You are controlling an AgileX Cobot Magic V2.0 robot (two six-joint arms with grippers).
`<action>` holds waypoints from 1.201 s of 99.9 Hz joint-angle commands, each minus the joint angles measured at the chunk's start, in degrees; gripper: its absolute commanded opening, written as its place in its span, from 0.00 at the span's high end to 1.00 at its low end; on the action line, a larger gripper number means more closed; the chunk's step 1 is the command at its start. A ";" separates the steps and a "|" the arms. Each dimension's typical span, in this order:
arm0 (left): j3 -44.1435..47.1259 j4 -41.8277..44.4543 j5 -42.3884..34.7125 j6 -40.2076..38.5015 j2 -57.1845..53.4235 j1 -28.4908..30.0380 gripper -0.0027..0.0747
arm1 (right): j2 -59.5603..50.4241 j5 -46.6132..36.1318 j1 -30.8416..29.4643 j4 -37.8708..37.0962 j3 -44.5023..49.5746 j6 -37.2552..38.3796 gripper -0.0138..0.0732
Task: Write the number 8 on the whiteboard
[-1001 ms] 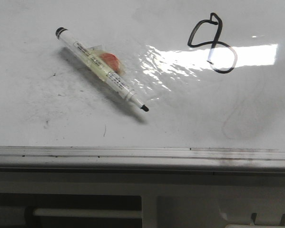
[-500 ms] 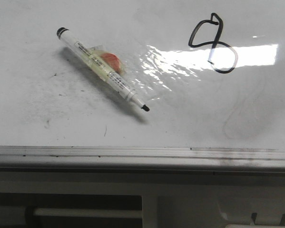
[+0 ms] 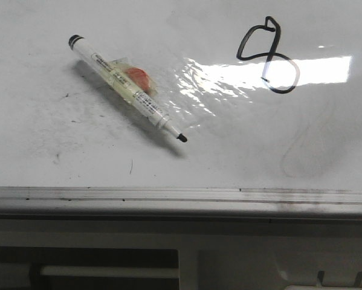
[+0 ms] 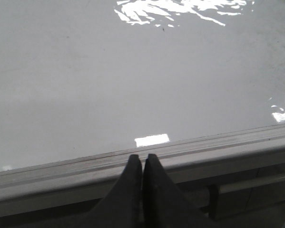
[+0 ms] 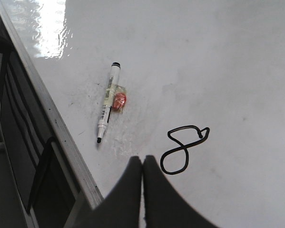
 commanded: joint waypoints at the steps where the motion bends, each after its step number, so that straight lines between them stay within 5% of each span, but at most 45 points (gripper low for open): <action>1: 2.29 -0.58 -2.66 -0.50 -1.55 0.01 0.99 | 0.53 -3.96 -0.34 0.00 -1.40 0.01 0.89; 10: 2.29 -0.58 -2.66 -0.50 -1.55 0.01 0.99 | 0.53 -3.60 -1.26 -3.43 -0.82 0.81 0.89; 29: 2.29 -0.58 -2.66 -0.50 -1.55 0.01 0.99 | 0.43 -16.95 -12.17 -18.34 7.75 28.93 0.89; 39: 2.29 -0.58 -2.66 -0.50 -1.55 0.01 0.99 | -0.40 -23.38 -21.52 -19.49 14.99 36.13 0.89; 58: 2.29 -0.58 -2.66 -0.50 -1.55 0.01 0.99 | -6.36 -29.73 -31.01 -19.49 27.28 36.34 0.89; 84: 2.29 -0.58 -2.77 -0.50 -1.55 0.01 0.99 | -14.34 -8.02 -34.39 -19.49 28.57 36.34 0.89; 120: 2.29 -0.58 -2.77 -0.50 -1.55 0.01 0.99 | -14.62 -8.78 -34.70 -19.49 28.56 36.34 0.89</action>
